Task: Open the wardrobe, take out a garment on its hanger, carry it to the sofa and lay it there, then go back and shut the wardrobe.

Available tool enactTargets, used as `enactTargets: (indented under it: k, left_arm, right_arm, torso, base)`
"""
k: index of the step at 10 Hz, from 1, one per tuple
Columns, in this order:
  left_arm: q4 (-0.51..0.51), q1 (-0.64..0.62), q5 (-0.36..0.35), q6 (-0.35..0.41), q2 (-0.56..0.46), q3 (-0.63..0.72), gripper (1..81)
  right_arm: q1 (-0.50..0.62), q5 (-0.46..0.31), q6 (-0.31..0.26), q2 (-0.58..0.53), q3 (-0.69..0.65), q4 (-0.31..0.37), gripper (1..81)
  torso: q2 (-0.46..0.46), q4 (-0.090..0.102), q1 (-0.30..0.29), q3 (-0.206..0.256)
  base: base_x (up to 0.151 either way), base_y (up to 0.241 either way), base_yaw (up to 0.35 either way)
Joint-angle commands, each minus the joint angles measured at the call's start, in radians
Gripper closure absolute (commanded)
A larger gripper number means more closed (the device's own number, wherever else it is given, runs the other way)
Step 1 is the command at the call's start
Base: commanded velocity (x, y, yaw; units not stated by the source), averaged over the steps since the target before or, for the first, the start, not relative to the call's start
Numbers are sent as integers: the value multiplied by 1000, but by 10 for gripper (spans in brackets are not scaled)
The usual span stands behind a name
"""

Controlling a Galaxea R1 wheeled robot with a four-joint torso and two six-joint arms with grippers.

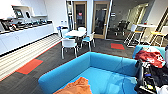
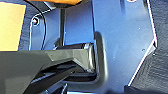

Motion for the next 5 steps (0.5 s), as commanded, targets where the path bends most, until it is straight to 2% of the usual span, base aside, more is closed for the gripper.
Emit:
enactTargets:
  k: [1, 3, 5]
  left_arm:
    - [9, -28, 71, 1, 8, -7, 10]
    - [9, -30, 140, 1, 33, -6, 10]
    - [2, -28, 140, 0, 33, -6, 10]
  right_arm:
    - [29, -49, -2, 4, -2, -3, 10]
    - [27, -51, -2, 4, -2, -3, 10]
    - [24, -49, -2, 4, -2, -2, 10]
  torso:
    - [0, 0, 1, -2]
    - [-1, 0, 1, 23]
    - [-1, 0, 1, 25]
  base:
    - [0, 0, 0]
    - [0, 0, 0]
    - [0, 0, 0]
